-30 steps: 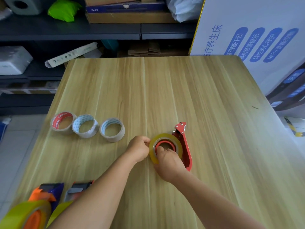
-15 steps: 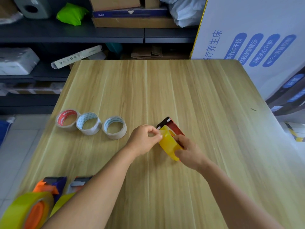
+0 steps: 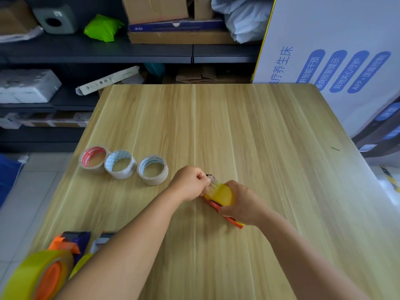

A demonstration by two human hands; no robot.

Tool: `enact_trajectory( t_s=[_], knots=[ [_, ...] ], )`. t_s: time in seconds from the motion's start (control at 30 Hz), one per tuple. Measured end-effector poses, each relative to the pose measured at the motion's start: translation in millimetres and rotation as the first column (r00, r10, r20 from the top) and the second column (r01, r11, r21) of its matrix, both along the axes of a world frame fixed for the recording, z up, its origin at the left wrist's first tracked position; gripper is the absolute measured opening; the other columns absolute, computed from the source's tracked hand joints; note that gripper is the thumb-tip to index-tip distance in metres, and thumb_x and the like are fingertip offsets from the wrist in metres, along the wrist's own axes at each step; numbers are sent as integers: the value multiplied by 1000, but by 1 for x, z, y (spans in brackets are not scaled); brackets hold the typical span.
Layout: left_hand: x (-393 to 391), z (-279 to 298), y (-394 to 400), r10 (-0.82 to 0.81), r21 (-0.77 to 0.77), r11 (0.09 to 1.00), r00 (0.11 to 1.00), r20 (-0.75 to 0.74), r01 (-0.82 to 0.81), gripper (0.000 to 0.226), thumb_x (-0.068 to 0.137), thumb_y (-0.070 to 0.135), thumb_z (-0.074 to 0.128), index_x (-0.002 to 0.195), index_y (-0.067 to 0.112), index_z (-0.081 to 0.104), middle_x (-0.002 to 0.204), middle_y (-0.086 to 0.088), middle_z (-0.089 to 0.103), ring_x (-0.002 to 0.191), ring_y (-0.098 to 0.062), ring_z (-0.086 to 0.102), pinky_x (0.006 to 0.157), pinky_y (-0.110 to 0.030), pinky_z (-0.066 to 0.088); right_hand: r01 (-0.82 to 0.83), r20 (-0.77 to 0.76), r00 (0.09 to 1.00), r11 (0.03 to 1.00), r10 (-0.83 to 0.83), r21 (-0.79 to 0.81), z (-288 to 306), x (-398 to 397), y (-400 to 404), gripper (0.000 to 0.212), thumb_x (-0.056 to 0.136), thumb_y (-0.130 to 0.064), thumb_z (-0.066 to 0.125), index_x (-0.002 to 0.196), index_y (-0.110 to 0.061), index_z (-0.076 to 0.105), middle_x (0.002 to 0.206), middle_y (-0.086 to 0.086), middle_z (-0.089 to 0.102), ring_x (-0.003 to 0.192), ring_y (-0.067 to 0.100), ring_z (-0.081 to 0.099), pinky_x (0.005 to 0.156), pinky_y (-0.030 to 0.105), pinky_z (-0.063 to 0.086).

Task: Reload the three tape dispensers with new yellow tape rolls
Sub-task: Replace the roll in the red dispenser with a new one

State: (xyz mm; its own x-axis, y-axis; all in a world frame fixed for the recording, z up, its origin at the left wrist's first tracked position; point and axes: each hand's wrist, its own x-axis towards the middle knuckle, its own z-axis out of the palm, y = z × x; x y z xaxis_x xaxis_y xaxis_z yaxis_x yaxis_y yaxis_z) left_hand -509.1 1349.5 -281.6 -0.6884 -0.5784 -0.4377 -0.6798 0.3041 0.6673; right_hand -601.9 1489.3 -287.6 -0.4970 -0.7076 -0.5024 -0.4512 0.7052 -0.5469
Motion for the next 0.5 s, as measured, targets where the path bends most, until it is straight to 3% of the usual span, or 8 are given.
enact_trajectory(
  t_s=[0.13, 0.37, 0.5],
  knots=[
    [3, -10, -14, 141, -37, 989, 990, 23, -140, 15, 93, 23, 53, 89, 14, 64, 81, 6, 61, 70, -9, 54, 59, -25, 42, -42, 42, 998, 999, 44, -30, -1, -8, 4, 45, 72, -26, 72, 111, -31, 50, 93, -3, 61, 78, 15, 62, 65, 30, 53],
    [-1, -14, -31, 247, 158, 955, 968, 53, -252, 11, 94, 19, 53, 87, 15, 60, 89, 0, 60, 79, -12, 52, 64, -25, 42, -35, 150, 987, 989, 57, -141, 8, -16, 7, 49, 73, -14, 73, 111, -33, 50, 86, -9, 57, 61, 4, 59, 45, 9, 42],
    [0, -8, -41, 345, 208, 915, 938, 37, -345, 13, 95, 17, 53, 83, 15, 58, 100, -11, 65, 97, -27, 64, 91, -43, 54, -41, 168, 984, 988, 66, -149, 10, -22, 9, 54, 70, -15, 77, 112, -36, 49, 95, -8, 56, 76, 4, 57, 52, 11, 42]
  ],
)
